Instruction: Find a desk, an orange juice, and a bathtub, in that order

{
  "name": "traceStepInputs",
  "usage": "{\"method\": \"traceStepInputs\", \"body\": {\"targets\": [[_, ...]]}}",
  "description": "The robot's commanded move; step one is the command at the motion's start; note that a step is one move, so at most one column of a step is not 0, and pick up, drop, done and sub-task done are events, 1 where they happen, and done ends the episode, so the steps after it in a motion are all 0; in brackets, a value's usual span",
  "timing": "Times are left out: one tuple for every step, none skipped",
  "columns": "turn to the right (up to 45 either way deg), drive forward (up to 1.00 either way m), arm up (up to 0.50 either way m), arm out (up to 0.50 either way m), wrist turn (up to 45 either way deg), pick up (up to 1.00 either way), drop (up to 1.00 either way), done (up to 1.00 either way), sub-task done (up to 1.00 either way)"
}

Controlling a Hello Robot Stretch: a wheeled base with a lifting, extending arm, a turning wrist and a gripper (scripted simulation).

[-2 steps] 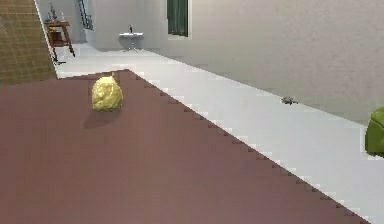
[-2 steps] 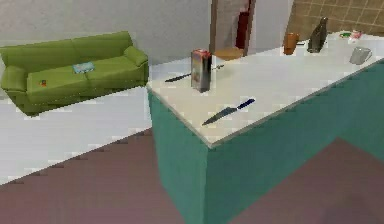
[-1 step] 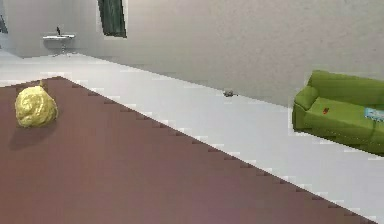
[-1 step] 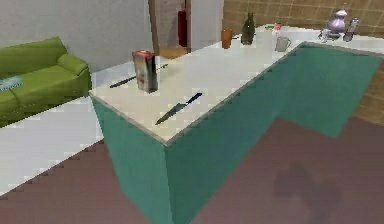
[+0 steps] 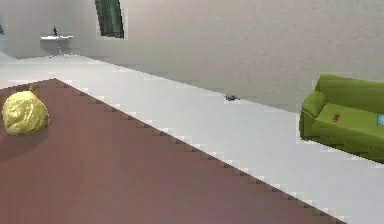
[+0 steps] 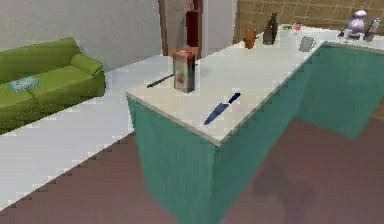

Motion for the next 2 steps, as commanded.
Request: {"method": "traceStepInputs", "body": {"targets": [[36.0, 0.0, 0.0, 0.0, 0.0, 0.0, 0.0, 0.0, 0.0], [0.0, 1.0, 0.0, 0.0, 0.0, 0.0, 0.0, 0.0, 0.0]]}}
